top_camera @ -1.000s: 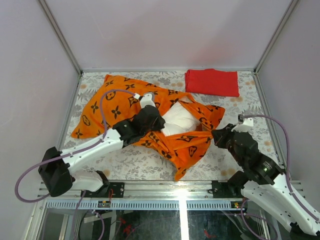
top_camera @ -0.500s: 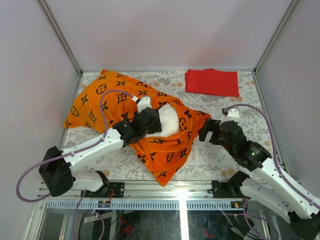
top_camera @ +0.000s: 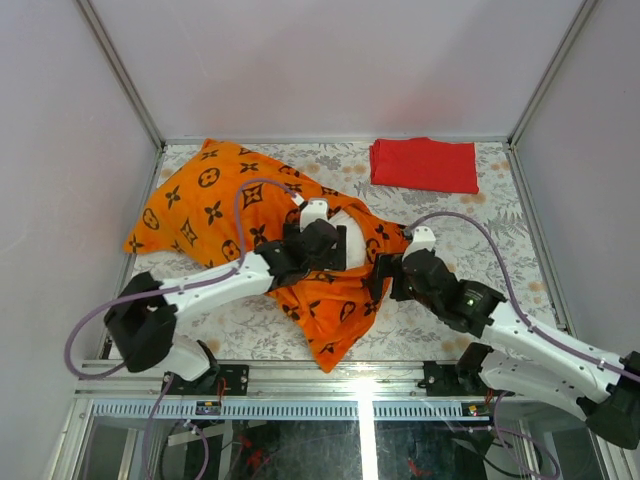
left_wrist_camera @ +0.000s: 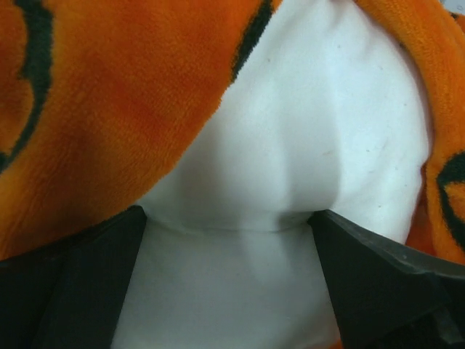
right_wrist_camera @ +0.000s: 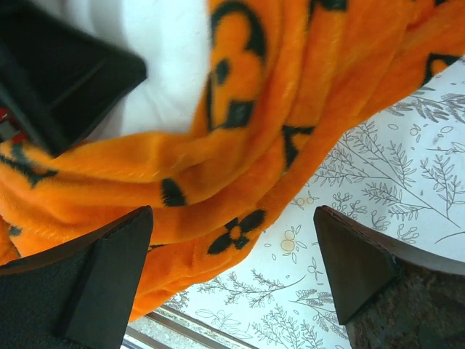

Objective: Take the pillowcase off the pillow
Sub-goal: Remove the pillow from the pillowcase.

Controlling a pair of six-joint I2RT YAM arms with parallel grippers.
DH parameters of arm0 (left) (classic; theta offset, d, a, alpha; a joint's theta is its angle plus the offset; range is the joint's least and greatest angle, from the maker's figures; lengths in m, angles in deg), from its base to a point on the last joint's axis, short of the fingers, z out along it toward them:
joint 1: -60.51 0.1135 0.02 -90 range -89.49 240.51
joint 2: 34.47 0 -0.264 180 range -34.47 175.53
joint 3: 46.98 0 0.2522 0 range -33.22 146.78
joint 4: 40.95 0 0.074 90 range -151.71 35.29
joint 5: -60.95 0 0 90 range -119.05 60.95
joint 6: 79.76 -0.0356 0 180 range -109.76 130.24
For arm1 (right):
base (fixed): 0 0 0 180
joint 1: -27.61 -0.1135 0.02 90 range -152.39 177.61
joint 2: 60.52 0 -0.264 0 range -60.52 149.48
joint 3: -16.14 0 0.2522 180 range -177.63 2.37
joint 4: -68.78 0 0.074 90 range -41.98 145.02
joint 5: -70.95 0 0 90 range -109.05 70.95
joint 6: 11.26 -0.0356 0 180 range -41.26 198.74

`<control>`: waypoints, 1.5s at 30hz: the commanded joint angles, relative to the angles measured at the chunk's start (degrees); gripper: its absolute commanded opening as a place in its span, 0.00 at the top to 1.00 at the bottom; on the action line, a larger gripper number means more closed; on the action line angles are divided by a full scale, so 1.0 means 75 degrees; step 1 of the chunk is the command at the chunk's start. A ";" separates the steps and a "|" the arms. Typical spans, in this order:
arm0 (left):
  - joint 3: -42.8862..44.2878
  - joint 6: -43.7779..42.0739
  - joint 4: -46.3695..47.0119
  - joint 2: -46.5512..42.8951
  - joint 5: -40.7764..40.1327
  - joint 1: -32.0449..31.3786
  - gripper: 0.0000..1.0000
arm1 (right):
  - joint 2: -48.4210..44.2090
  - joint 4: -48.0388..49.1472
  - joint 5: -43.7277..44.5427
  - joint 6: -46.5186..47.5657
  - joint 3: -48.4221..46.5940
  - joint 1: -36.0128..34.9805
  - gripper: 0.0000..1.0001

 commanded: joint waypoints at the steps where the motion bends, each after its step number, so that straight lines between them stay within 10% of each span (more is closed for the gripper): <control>1: -0.0305 0.0055 0.0005 0.1132 -0.0190 0.0018 0.11 | 0.0560 0.0550 0.0340 0.0054 -0.0350 -0.0379 0.00; 6: -0.0546 -0.0009 0.0673 0.0994 0.0593 0.0134 0.99 | 0.0730 0.0717 0.0382 -0.0057 -0.0362 -0.0551 0.00; 21: 0.0096 0.0256 0.0635 -0.0316 0.1611 0.0674 1.00 | 0.2529 0.1959 0.1024 -0.0270 -0.1696 -0.2355 0.05; 24: 0.0092 0.0287 0.0574 -0.0442 0.1579 0.0692 1.00 | 0.2997 0.2411 0.0481 -0.0330 -0.1712 -0.2405 0.26; 27: 0.0123 0.0263 0.0490 -0.0729 0.1651 0.0903 1.00 | 0.3118 0.2518 0.0310 -0.0537 -0.1460 -0.2420 0.94; 28: 0.0153 0.0263 0.0453 -0.0849 0.1719 0.1037 1.00 | 0.3062 0.2486 0.0356 -0.0652 -0.1308 -0.2425 1.00; 45: 0.0685 0.1467 -0.0001 -0.3097 0.4111 0.6111 1.00 | -0.0616 -0.0287 0.2240 -0.2823 0.1868 -0.2423 0.97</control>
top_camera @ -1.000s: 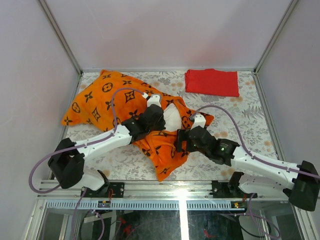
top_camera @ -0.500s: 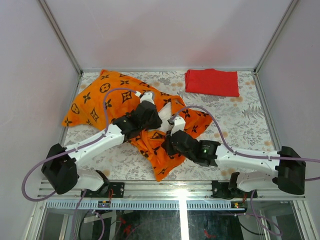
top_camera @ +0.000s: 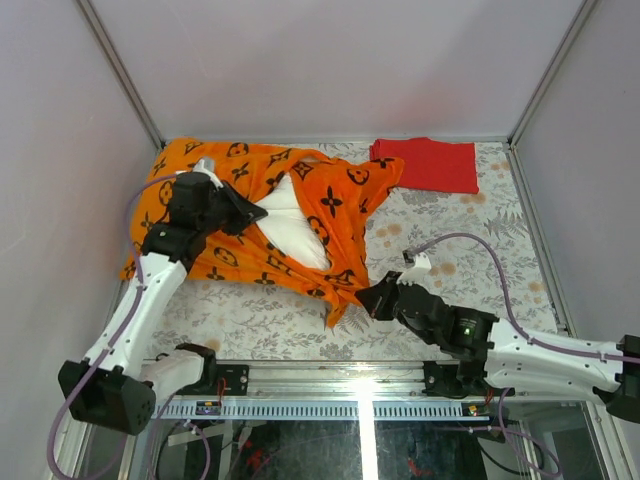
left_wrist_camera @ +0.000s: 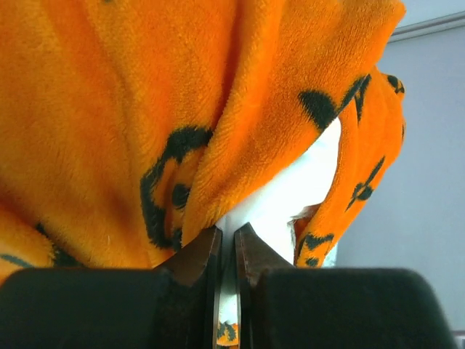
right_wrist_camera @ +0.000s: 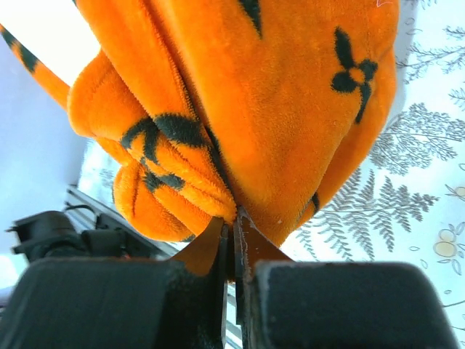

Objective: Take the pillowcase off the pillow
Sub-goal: Remove the pillow from the pillowcase.

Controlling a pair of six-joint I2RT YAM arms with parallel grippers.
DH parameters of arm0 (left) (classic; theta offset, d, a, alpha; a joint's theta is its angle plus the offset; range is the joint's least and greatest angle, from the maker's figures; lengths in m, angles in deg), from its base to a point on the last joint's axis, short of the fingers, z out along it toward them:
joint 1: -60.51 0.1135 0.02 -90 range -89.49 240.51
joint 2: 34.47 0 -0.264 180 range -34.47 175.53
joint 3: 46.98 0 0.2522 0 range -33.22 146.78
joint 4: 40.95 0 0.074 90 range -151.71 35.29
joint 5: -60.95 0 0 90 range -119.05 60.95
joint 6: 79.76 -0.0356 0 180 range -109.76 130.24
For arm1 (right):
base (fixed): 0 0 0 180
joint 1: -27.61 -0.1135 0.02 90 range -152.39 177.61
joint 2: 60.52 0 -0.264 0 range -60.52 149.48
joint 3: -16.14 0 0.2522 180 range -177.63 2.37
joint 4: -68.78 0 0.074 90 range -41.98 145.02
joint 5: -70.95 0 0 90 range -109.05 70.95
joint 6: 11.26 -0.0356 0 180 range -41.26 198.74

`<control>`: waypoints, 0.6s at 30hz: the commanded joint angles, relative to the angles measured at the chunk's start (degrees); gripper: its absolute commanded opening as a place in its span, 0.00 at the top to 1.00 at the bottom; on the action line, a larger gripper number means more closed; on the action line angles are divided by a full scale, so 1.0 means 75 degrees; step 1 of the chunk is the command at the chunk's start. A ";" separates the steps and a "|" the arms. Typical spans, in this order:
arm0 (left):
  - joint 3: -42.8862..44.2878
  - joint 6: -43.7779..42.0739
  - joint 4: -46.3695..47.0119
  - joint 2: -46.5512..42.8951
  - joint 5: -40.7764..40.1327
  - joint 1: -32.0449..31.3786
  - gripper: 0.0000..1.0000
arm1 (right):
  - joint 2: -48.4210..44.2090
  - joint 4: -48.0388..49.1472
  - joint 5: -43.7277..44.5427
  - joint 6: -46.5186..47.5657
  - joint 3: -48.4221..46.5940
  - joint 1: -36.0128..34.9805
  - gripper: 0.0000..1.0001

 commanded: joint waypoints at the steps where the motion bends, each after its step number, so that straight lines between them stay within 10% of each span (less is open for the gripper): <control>1: 0.0296 0.0144 0.1022 -0.0484 -0.0497 0.1091 1.00 | -0.0117 -0.2543 0.0888 0.0062 0.0276 -0.0021 0.97; 7: 0.0010 -0.0143 0.1177 -0.0511 0.0582 0.1090 1.00 | 0.1468 -0.2398 0.1146 0.1127 -0.1282 -0.0019 0.90; 15: -0.0489 -0.0785 0.0757 -0.1172 0.0844 0.1078 1.00 | 0.1597 -0.1243 0.0063 0.2426 -0.3161 -0.0017 0.20; 18: -0.0764 -0.0848 0.0717 -0.1282 0.0832 0.1046 1.00 | 0.1928 -0.1079 0.0144 0.2747 -0.3755 -0.0024 0.08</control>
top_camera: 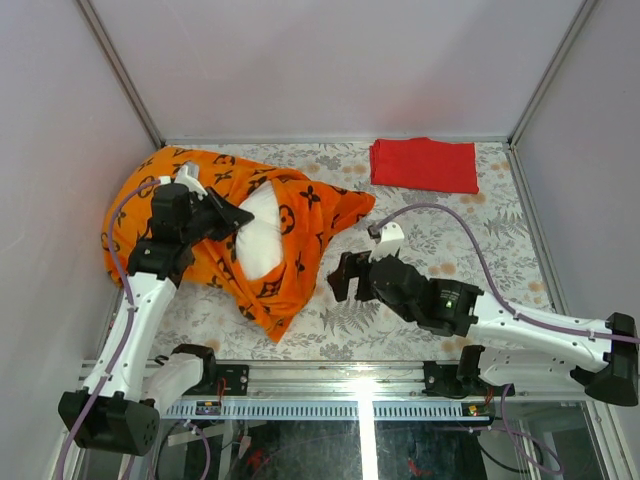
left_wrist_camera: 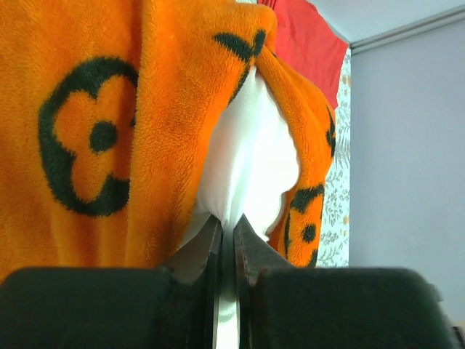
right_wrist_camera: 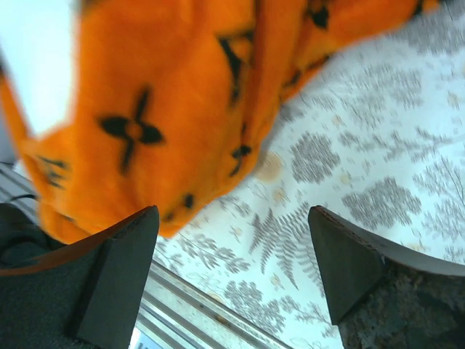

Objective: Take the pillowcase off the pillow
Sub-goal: Remove the pillow from the pillowcase.

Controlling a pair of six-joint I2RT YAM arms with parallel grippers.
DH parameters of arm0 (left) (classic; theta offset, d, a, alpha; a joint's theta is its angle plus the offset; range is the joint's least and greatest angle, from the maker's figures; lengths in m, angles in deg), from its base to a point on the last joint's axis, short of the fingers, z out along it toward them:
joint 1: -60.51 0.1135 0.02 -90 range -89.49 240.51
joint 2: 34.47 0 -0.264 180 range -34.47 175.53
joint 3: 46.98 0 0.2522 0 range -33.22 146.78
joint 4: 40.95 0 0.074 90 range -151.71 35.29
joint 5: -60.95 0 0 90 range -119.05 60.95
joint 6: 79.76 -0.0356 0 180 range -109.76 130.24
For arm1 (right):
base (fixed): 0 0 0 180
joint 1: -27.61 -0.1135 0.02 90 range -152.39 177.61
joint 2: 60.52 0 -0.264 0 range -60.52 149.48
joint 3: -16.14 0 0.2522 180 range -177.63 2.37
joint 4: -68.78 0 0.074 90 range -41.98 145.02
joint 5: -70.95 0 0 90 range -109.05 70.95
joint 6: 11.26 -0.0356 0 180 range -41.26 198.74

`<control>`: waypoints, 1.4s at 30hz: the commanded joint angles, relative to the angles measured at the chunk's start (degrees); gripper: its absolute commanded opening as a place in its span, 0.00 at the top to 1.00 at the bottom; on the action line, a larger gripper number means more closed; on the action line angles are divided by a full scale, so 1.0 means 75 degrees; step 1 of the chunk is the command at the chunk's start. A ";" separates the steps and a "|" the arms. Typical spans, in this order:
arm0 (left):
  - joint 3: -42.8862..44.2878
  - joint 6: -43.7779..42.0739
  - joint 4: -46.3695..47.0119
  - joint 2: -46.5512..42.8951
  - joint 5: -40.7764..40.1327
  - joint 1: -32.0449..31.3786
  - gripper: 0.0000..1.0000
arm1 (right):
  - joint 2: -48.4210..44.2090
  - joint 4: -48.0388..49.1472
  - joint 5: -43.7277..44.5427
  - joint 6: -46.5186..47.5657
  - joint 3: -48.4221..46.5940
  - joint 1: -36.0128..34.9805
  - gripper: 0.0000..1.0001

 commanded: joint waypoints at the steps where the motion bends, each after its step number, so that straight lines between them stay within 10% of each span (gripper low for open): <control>1: -0.0324 -0.0324 0.0650 -0.0249 -0.0201 0.0021 1.00 | 0.0363 0.0464 0.0015 0.0859 -0.1140 -0.0010 0.08; 13: -0.0709 -0.0252 0.1054 0.0132 -0.0577 -0.0748 1.00 | 0.3352 0.0938 -0.1798 0.0522 -0.2675 -0.0058 0.11; 19: -0.0714 -0.0290 0.1115 0.0233 -0.0605 -0.0758 1.00 | 0.3324 0.0644 -0.1382 0.0198 -0.1988 -0.0062 1.00; 33: -0.0523 -0.0425 0.1122 0.0504 -0.0460 -0.0753 1.00 | 0.1382 -0.0858 0.0277 -0.0621 0.0629 0.0178 1.00; 37: -0.0857 -0.0664 0.1195 0.0356 0.0217 -0.0869 1.00 | 0.0904 -0.0839 0.0596 -0.0041 0.0098 0.0169 0.68; 42: -0.1057 -0.0855 0.0786 0.0334 -0.0603 -0.2434 1.00 | 0.0243 -0.0190 0.1259 0.1307 -0.0648 0.0274 0.03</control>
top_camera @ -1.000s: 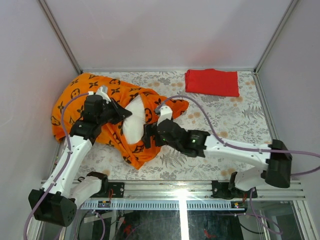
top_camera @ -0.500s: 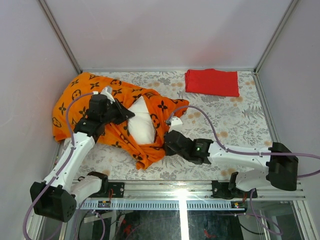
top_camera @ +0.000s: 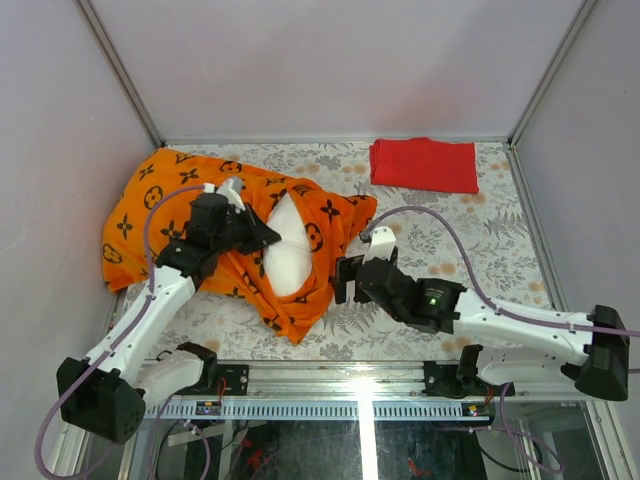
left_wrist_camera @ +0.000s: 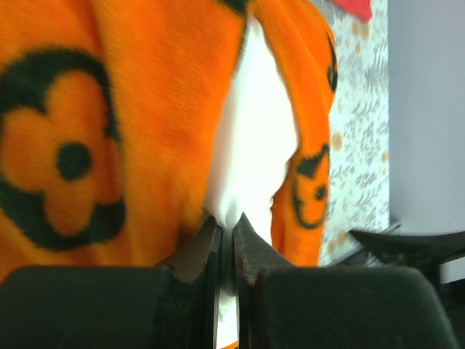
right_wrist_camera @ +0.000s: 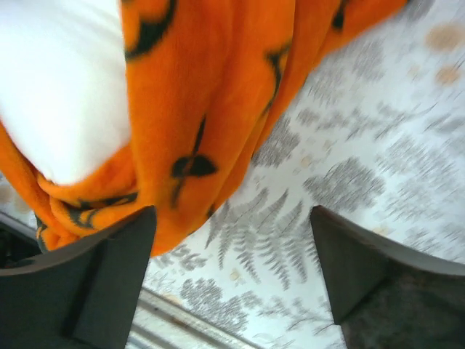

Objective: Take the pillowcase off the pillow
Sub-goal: Remove the pillow from the pillowcase.

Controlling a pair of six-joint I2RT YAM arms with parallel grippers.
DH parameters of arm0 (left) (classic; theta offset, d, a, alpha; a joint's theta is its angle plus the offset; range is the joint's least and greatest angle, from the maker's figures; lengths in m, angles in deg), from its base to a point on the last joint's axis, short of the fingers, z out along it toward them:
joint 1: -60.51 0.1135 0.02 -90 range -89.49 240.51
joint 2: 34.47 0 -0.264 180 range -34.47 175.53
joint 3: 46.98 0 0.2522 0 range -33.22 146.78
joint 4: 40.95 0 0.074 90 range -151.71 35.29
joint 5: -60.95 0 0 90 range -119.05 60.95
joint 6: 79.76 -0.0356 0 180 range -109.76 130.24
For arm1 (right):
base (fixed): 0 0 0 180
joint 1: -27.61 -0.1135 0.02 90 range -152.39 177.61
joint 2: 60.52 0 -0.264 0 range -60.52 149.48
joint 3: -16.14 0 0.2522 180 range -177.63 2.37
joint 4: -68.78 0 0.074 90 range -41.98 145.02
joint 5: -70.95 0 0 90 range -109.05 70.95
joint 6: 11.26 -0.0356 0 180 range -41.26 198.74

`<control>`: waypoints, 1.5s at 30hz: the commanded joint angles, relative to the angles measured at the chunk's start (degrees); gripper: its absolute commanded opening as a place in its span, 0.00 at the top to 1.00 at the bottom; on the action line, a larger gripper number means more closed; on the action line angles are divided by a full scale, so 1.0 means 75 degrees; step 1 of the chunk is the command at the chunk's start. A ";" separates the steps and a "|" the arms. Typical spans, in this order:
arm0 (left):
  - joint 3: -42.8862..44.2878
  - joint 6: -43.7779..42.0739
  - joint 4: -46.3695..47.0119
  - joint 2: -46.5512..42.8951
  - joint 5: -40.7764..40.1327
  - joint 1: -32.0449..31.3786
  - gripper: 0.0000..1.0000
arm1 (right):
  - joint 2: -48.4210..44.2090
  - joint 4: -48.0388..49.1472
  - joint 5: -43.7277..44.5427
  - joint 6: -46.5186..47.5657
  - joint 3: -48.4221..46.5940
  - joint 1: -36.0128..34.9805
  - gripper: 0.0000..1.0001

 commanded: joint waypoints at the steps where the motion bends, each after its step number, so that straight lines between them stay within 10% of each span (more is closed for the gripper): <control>1: -0.0204 -0.0285 0.0185 -0.0176 -0.0967 -0.1500 1.00 | -0.0626 0.0138 0.1117 0.1510 -0.0806 0.0276 0.00; 12: -0.0801 0.0508 0.0299 -0.0063 -0.1868 -0.2953 1.00 | 0.2445 -0.1179 -0.1981 0.2497 -0.4842 0.5041 0.01; 21: -0.1038 0.0651 0.0154 -0.0255 -0.2041 -0.3112 1.00 | 0.7249 -0.3077 -0.2411 0.3531 -0.9470 0.6070 0.01; 25: -0.1098 0.0565 0.0068 -0.0072 -0.2300 -0.3124 1.00 | 0.5826 -0.1524 -0.4561 0.2785 -0.7469 0.5937 0.06; 32: -0.0972 0.0376 0.0357 0.0555 -0.2202 -0.3120 1.00 | 0.1764 0.1167 -0.4849 0.2066 -0.3151 0.5164 0.08; 45: -0.0752 0.0374 0.0568 0.1172 -0.2255 -0.3121 1.00 | 0.1401 0.1639 -0.5586 0.2413 -0.0947 0.3537 0.06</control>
